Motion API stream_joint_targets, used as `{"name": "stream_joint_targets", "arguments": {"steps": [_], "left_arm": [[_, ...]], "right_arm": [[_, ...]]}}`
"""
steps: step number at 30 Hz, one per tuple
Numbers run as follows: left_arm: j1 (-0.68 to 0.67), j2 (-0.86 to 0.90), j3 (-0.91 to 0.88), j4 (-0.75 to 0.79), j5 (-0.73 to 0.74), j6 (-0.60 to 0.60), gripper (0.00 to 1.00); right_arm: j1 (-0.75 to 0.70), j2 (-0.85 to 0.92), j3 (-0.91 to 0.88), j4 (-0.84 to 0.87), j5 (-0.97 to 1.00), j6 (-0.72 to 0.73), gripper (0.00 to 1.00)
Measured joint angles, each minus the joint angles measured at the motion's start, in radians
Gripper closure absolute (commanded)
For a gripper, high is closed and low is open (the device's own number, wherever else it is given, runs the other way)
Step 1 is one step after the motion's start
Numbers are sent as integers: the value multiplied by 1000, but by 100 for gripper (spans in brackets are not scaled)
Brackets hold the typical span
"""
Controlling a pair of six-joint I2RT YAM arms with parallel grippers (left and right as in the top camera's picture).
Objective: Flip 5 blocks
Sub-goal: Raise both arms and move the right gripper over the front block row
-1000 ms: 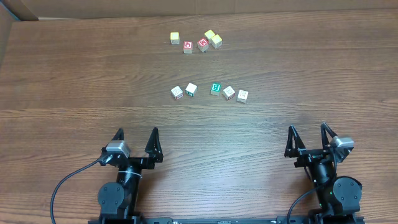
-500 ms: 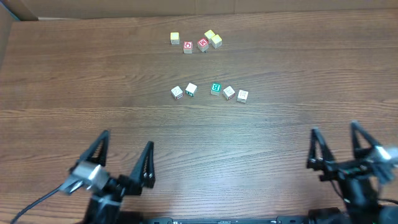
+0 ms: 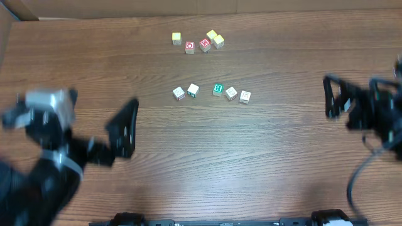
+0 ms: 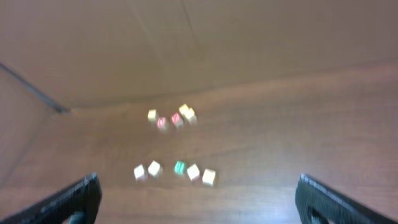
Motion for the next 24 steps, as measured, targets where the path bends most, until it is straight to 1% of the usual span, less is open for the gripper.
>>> {"name": "stream_joint_targets", "arguments": {"steps": [3,6,10,11,12,13,14,15,17,18,23,24], "left_arm": [[0,189,187,-153,0,31,0],[0,364,304,-273,2,46,0],[0,552,333,-338,31,60,0],[0,600,333,-350,38,62,4],[0,641,333,-353,44,62,24],[0,693,333,-357,50,60,51],[0,727,333,-365,53,63,81],[0,767,333,-377,53,63,96],[1,832,333,-396,56,63,96],[1,858,333,-408,56,63,96],[1,1007,333,-433,59,62,96],[1,1036,333,-434,60,61,86]], "right_arm": [[0,196,205,-138,-8,0,0],[0,370,336,-206,-34,1,0],[0,542,368,-212,-115,2,0],[0,575,368,-223,-136,1,0],[0,620,368,-231,-164,2,0],[0,650,368,-232,-182,1,8],[0,679,368,-232,-199,-3,25],[0,705,368,-235,-213,-2,35],[0,755,368,-250,-236,6,58],[2,779,368,-258,-243,9,62],[31,875,367,-271,-237,69,60],[45,892,363,-267,-223,84,57]]}}
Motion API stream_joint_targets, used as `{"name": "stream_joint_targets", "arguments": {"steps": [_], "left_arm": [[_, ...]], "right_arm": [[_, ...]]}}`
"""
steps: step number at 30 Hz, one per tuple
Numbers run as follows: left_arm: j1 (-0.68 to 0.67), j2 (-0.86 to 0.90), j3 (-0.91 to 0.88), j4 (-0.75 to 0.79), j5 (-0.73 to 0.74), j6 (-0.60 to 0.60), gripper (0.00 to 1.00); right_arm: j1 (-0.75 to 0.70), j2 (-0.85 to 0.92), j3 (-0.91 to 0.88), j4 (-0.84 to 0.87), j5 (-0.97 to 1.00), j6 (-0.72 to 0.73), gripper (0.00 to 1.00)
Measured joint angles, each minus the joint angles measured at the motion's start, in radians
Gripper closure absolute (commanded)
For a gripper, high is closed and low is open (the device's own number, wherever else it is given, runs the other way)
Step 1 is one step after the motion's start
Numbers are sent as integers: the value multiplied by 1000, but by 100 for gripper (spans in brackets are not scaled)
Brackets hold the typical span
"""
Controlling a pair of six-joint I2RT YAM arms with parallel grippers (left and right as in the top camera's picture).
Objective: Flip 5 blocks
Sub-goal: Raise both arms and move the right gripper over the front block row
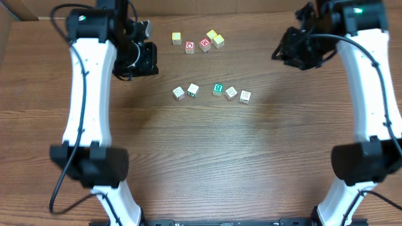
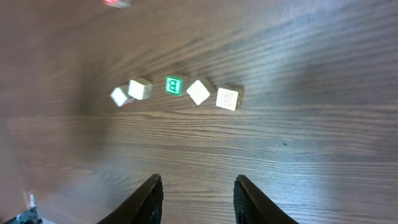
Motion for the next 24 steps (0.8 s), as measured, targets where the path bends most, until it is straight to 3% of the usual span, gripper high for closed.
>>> {"name": "stream_joint_targets", "arguments": {"steps": [2,3,4,5,7,17,18,24], "left_arm": [[0,55,0,-1,0,1,50],[0,84,0,-3,1,-3,15],[0,110,0,-6,1,-3,0],[0,128,0,-7,1,-3,0],[0,161,0,-6,1,-3,0],[52,186,0,15,-111,-123,0],[63,184,0,15,-119,-135,0],[164,142,0,13,-151,-188,0]], "right_arm": [[31,29,-20,12,30,32,51],[50,45,-37,21,45,49,44],[69,62,-58,39,59,64,34],[85,76,-79,61,69,76,24],[118,99,-131,120,82,84,21],[246,134,-469,471,188,198,18],[251,134,-499,505,204,210,20],[256,134,-578,616,232,249,56]]}}
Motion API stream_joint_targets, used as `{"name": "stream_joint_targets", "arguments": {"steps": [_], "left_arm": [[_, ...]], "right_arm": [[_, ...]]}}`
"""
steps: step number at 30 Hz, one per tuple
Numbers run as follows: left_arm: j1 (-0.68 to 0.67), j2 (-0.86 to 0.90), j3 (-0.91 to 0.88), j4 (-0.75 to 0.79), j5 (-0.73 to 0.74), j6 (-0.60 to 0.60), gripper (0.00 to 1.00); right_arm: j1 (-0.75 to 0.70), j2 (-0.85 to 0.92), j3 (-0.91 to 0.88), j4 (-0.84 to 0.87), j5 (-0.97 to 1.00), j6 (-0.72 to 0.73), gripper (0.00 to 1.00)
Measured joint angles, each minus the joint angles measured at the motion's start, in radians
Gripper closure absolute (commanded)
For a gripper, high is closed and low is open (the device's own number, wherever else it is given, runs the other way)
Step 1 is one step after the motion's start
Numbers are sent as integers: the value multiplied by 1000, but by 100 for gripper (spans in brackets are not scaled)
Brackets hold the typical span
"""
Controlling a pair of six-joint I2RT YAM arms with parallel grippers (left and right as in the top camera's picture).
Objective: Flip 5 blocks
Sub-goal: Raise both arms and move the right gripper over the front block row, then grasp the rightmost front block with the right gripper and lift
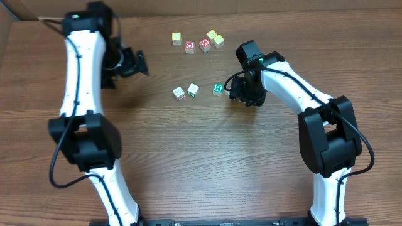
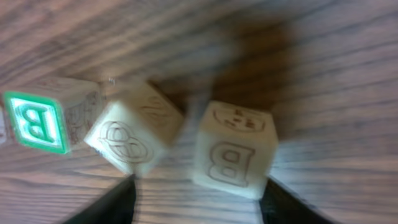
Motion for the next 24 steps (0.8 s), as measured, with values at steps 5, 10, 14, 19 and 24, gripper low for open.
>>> {"name": "stream_joint_targets", "arguments": {"steps": [5,10,14,19,24], "left_arm": [[73,-23,0,-13,-11,-20,0],[90,-23,0,-26,-15,-23,0],[89,-23,0,-26,-15,-24,0],[89,-23,0,-26,-14,-26,0],[89,-23,0,-20,-14,-26,0]], "right_arm": [[3,-2,-3,38,-4,14,70],[2,-3,-5,40,5,23,46],[2,-3,-7,49,53,19,40],[2,-3,-13,102,125,21,43],[1,-3,-21,127,160,64,45]]}}
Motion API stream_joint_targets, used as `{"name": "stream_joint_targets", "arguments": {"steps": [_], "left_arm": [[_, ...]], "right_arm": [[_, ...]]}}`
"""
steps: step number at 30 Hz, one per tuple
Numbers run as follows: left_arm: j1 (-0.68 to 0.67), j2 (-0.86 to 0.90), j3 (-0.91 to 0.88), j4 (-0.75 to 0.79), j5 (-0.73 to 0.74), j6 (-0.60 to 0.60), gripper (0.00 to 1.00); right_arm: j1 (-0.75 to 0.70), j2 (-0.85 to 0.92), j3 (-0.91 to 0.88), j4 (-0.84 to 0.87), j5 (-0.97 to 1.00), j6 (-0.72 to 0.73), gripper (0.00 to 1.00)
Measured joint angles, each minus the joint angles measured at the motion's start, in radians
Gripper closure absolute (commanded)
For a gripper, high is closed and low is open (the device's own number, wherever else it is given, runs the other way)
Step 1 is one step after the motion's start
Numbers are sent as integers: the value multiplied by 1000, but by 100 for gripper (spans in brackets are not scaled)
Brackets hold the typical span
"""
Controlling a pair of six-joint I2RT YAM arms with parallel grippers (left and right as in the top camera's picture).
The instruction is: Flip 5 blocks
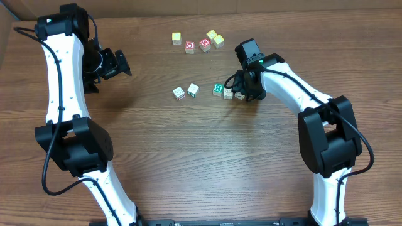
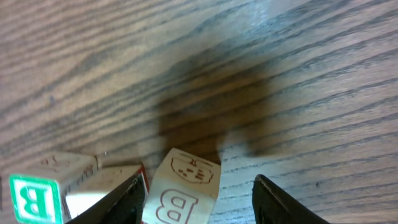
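Note:
Five small blocks lie in a row mid-table: two pale ones, a green B block, a pale one with a red edge, and the rightmost pale block with a red B. My right gripper is low over the row's right end. It is open and straddles the red-B block, whose left side lies close to the left finger; a gap separates it from the right finger. My left gripper hangs open at the far left, holding nothing.
A second cluster of several yellow and red blocks lies at the table's back, behind the row. A cardboard wall runs along the far edge. The left arm's base stands at the front left, the right arm's at the front right.
The right gripper has come lower, with the red-B block now between its fingers. The block beside it sits closer to the green block and shows a red edge. The left gripper has drawn slightly left.
Both arms were first low at the table's sides, grippers open. Then both were raised at the back, the right one looking down on the row. Then the right gripper was close above the two rightmost blocks, and now straddles the last one.

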Motion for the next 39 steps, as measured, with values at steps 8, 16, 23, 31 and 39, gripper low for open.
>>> {"name": "stream_joint_targets", "arguments": {"steps": [8,16,23,31,39], "left_arm": [[0,0,0,3,0,0,0],[0,0,0,3,0,0,0],[0,0,0,3,0,0,0],[0,0,0,3,0,0,0],[0,0,0,3,0,0,0]], "right_arm": [[0,0,2,-32,2,88,82],[-14,0,82,-303,-50,91,82],[-6,-83,195,-555,-132,63,83],[100,-155,198,-653,-187,53,83],[262,-155,138,-526,-193,55,81]]}}
